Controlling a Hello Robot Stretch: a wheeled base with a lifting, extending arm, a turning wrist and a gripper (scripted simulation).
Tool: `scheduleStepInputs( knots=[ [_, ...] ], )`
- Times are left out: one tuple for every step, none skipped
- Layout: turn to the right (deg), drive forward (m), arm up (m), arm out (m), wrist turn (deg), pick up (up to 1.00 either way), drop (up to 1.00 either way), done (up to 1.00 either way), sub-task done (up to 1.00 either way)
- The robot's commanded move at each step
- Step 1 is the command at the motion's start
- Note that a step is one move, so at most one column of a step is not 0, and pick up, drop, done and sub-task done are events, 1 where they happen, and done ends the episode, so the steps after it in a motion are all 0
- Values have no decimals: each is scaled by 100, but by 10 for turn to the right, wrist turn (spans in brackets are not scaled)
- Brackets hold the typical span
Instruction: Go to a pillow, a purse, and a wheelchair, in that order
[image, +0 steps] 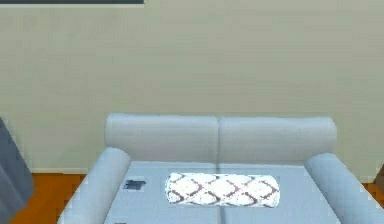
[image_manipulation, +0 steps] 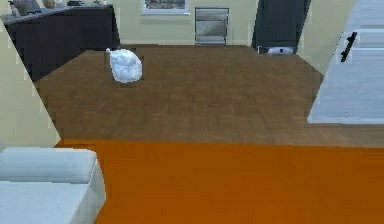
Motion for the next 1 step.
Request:
scheduleStepInputs(
  knots=[
    [0,5,0,0,0,0,0,0,0]
  ],
)
